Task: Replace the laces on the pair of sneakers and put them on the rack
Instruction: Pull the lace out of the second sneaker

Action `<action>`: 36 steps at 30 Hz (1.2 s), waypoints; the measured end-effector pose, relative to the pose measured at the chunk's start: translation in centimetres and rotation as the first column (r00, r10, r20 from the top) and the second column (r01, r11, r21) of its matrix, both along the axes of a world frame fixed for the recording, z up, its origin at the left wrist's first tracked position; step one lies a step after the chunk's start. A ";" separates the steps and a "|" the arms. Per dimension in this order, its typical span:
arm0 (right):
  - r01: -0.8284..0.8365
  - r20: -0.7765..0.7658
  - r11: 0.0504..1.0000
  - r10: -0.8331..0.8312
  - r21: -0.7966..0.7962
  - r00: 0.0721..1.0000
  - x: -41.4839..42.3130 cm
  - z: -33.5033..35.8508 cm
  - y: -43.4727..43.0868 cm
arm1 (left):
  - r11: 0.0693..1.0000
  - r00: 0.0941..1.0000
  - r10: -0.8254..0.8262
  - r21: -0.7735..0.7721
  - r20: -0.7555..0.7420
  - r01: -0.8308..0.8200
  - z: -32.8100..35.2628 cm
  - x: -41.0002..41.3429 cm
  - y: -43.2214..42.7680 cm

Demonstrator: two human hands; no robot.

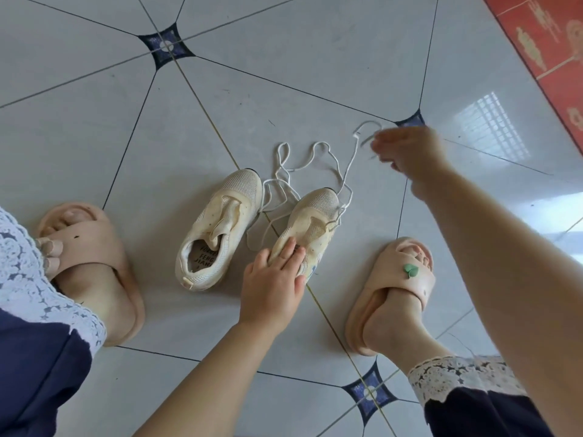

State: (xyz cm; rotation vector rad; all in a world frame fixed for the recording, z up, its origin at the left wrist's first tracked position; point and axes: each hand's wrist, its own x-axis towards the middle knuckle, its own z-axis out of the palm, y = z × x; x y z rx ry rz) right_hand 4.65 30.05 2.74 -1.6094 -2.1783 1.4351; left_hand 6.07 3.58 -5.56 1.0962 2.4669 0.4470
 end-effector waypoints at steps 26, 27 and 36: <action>0.478 -0.207 0.877 -0.477 -0.045 0.854 5.4 0.0 4.2 | 0.991 1.000 0.015 -0.136 0.027 -0.011 -1.0 0.2 0.4; 0.401 -0.058 0.915 -0.399 0.031 0.915 6.6 -1.6 3.0 | 0.991 0.999 0.020 -0.130 0.032 -0.015 -1.0 0.2 0.5; -0.149 0.556 0.947 -0.035 0.283 0.830 11.5 -9.5 -5.9 | 0.993 1.000 0.013 -0.120 -0.003 -0.013 -1.0 0.2 0.7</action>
